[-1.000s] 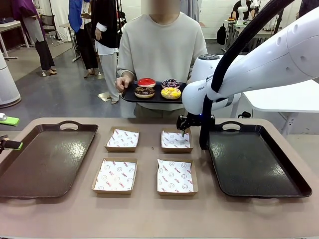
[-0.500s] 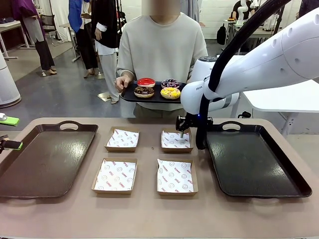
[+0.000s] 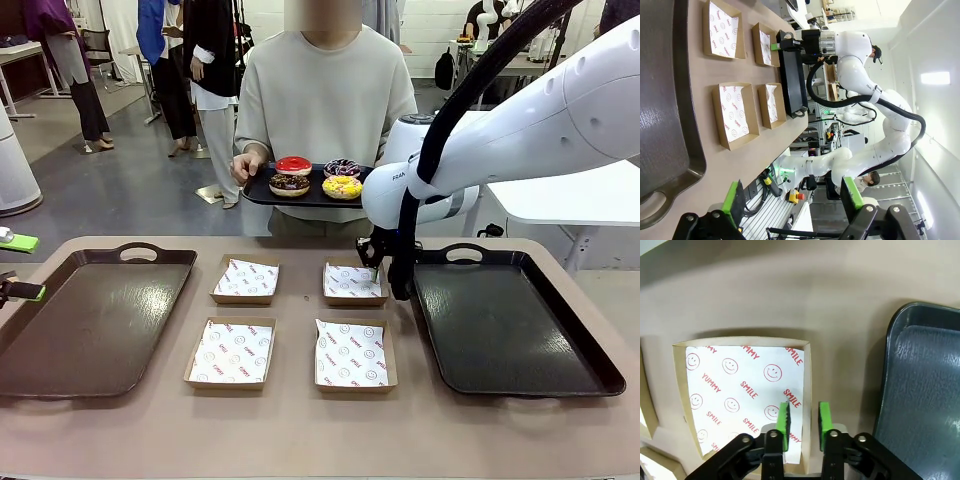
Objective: Individually package the donuts and arrange them on the tray.
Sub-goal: Pick up one Paper togo box, then place the picked Paper togo box on the Handle tray while simultaneously picking up another Paper togo box from the table with the other hand.
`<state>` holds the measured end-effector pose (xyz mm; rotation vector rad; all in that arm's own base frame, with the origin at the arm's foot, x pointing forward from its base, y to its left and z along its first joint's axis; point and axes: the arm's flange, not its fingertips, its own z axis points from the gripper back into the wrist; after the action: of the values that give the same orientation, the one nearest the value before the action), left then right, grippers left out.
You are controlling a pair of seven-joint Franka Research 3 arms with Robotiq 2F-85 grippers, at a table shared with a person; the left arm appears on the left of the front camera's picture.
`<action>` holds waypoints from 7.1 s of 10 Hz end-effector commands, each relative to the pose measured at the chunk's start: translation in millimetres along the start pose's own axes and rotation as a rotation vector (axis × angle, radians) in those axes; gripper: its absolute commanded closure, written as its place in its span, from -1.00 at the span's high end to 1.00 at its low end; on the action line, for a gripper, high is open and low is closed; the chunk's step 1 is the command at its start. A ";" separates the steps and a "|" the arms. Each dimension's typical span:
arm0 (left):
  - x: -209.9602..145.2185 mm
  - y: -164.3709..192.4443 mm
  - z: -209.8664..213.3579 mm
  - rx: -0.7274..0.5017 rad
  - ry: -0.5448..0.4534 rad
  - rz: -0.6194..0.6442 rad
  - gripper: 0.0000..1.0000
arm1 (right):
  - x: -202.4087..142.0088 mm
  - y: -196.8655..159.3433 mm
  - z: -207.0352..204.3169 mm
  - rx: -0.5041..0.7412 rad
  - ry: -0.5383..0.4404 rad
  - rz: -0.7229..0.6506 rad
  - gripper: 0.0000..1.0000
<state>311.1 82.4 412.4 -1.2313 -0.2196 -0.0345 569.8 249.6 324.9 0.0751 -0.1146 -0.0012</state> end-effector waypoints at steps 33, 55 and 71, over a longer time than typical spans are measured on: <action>0.3 -0.8 0.9 -0.014 -0.004 -0.004 1.00 | -47.6 45.9 200.0 -0.040 -0.057 -0.012 -1.00; 13.8 -10.8 -5.7 0.115 0.059 0.001 1.00 | -52.7 23.9 209.7 0.026 -0.044 0.089 -0.98; 214.6 -64.4 -284.3 1.194 0.328 -0.294 1.00 | -78.5 -202.3 165.2 0.052 0.032 -0.135 -0.98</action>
<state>546.5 -179.3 424.5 -0.0291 -0.0759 -0.3219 472.0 39.7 468.9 0.0925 -0.0662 -0.1418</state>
